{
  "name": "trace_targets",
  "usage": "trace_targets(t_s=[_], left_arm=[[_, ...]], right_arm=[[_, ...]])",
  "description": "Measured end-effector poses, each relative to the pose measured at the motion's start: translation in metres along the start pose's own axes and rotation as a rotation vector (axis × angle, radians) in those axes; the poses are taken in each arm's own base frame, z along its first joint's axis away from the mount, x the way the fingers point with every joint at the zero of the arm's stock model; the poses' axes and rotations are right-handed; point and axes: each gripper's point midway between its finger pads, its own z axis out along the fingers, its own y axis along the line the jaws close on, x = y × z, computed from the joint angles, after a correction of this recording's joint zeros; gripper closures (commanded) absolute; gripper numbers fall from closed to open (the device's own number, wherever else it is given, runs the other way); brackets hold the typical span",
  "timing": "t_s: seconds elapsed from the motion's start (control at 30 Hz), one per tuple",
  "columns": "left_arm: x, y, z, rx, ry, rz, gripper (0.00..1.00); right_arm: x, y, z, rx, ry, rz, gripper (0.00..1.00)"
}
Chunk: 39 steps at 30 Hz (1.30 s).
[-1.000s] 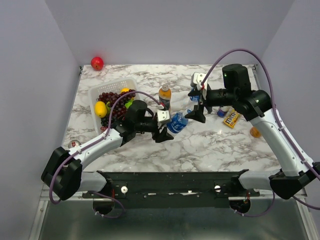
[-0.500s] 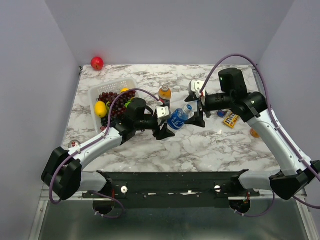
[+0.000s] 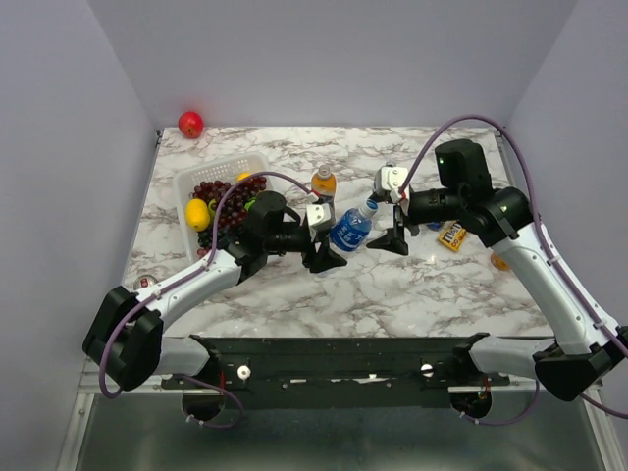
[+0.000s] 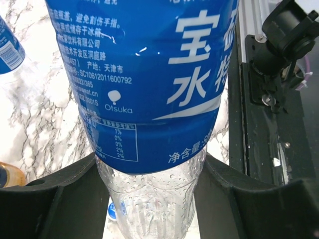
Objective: Screw on the bottle caps
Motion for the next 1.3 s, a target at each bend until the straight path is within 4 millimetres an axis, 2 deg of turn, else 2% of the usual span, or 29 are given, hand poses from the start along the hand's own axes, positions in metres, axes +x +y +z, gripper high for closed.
trace_targets(t_s=[0.23, 0.37, 0.5, 0.57, 0.67, 0.73, 0.8, 1.07, 1.3], left_arm=[[-0.002, 0.001, 0.001, 0.002, -0.013, -0.049, 1.00], [-0.003, 0.012, -0.004, -0.035, -0.022, -0.064, 1.00], [0.008, 0.013, -0.007, -0.034, 0.028, -0.039, 1.00], [0.019, 0.011, -0.011, -0.018, 0.090, 0.002, 1.00], [0.032, 0.007, -0.018, 0.015, 0.176, 0.077, 1.00], [0.039, 0.003, -0.025, 0.044, 0.233, 0.125, 1.00], [0.041, 0.000, -0.028, 0.068, 0.263, 0.166, 1.00], [0.035, -0.012, -0.029, 0.139, 0.312, 0.272, 1.00], [0.037, -0.017, -0.026, 0.151, 0.325, 0.280, 1.00]], right_arm=[[0.014, 0.000, -0.006, 0.046, 0.048, -0.012, 0.01], [0.035, 0.005, -0.009, 0.069, 0.122, 0.052, 0.09], [0.048, 0.002, -0.017, 0.111, 0.187, 0.105, 0.13], [0.041, -0.001, -0.024, 0.129, 0.185, 0.101, 0.15], [0.015, -0.008, -0.036, 0.144, 0.132, 0.019, 0.18], [-0.001, -0.005, -0.041, 0.131, 0.094, -0.072, 0.20], [-0.005, 0.002, -0.041, 0.099, 0.083, -0.143, 0.21], [0.013, 0.030, -0.023, -0.089, 0.118, -0.333, 0.28], [0.016, 0.040, -0.019, -0.152, 0.121, -0.441, 0.37]])
